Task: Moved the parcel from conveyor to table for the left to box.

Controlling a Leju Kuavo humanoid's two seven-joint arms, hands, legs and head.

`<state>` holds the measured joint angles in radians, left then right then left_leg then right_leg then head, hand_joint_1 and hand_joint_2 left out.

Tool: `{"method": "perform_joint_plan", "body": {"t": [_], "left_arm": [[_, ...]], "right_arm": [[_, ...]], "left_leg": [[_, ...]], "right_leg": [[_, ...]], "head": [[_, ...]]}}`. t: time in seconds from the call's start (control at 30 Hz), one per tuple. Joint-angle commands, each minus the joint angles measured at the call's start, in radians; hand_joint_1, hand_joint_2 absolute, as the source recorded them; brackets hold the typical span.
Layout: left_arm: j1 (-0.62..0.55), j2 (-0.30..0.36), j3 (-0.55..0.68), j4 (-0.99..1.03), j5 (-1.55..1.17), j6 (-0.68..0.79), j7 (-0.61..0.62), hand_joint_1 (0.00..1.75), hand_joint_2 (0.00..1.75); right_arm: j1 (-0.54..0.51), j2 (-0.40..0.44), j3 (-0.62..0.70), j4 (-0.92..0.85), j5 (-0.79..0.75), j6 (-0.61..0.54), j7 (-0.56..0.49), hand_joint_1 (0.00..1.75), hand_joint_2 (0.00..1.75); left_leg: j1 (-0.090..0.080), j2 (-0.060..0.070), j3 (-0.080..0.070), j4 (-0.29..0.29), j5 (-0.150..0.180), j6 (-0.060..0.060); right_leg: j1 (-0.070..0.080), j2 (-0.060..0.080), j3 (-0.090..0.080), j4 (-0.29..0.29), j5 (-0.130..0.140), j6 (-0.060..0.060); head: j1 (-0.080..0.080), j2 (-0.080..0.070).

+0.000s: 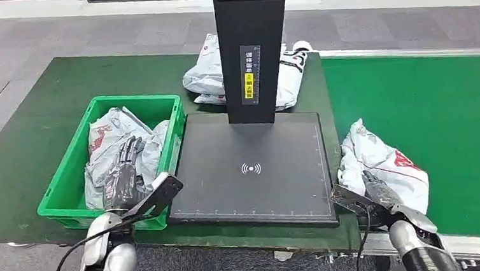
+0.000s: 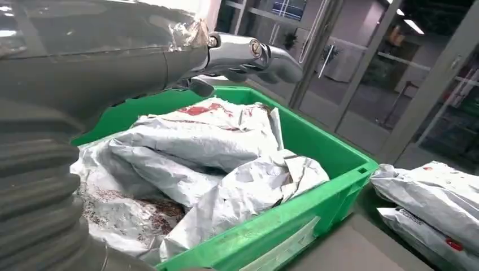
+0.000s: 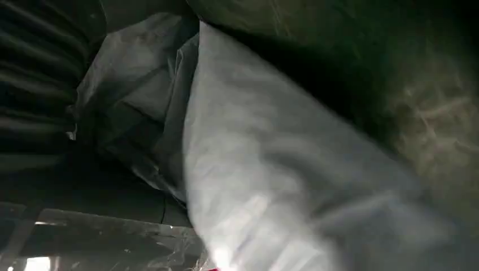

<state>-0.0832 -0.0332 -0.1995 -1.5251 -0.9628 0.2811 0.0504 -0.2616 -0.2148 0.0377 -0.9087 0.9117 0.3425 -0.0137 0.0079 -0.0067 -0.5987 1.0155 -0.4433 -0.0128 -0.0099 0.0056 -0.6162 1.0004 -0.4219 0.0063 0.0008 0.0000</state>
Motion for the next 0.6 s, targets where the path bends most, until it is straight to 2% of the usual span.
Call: {"method": "perform_joint_plan", "body": {"t": [0.03, 0.07, 0.1, 0.13, 0.5, 0.6], "left_arm": [[-0.026, 0.015, -0.033, 0.059, 0.000, -0.003, 0.002, 0.00, 1.75], [-0.026, 0.015, -0.033, 0.059, 0.000, -0.003, 0.002, 0.00, 1.75], [-0.025, 0.016, -0.033, 0.058, 0.000, -0.003, 0.002, 0.00, 1.75], [-0.017, 0.015, -0.027, 0.047, 0.001, -0.002, 0.008, 0.00, 1.75], [0.036, 0.011, 0.000, -0.008, -0.003, -0.002, 0.015, 0.00, 1.75], [0.049, 0.003, 0.018, -0.028, -0.008, -0.005, 0.016, 0.00, 1.75]], "right_arm": [[-0.010, -0.019, 0.125, 0.140, -0.015, 0.024, -0.018, 0.00, 1.75], [-0.014, -0.018, 0.126, 0.152, -0.017, 0.023, -0.020, 0.00, 1.75], [-0.019, -0.016, 0.127, 0.162, -0.017, 0.021, -0.021, 0.73, 1.75], [-0.041, -0.009, 0.131, 0.201, -0.013, 0.008, -0.022, 1.75, 1.75], [-0.057, 0.002, 0.119, 0.196, -0.047, -0.018, -0.057, 1.75, 1.75], [-0.050, 0.007, 0.073, 0.151, -0.149, 0.018, -0.167, 1.75, 1.75]], "left_leg": [[0.001, -0.001, 0.003, -0.002, 0.000, 0.000], [0.000, -0.001, 0.005, -0.004, 0.000, 0.000], [0.001, -0.001, 0.004, -0.002, 0.000, 0.000], [0.001, 0.000, 0.004, -0.001, -0.001, 0.000], [0.001, 0.002, 0.010, -0.002, -0.001, 0.000], [0.001, 0.002, 0.010, -0.002, -0.002, 0.000]], "right_leg": [[0.001, -0.001, 0.004, -0.002, 0.000, 0.000], [0.000, -0.002, 0.006, -0.004, 0.000, 0.000], [0.001, -0.001, 0.005, -0.003, 0.000, 0.000], [0.001, -0.001, 0.005, -0.002, 0.000, 0.000], [0.001, 0.002, 0.010, -0.003, 0.001, -0.001], [0.001, 0.003, 0.010, -0.002, 0.000, -0.001]], "head": [[0.000, 0.000], [0.000, 0.000], [0.000, 0.000], [0.000, 0.000], [0.000, 0.000], [0.000, 0.000]]}}
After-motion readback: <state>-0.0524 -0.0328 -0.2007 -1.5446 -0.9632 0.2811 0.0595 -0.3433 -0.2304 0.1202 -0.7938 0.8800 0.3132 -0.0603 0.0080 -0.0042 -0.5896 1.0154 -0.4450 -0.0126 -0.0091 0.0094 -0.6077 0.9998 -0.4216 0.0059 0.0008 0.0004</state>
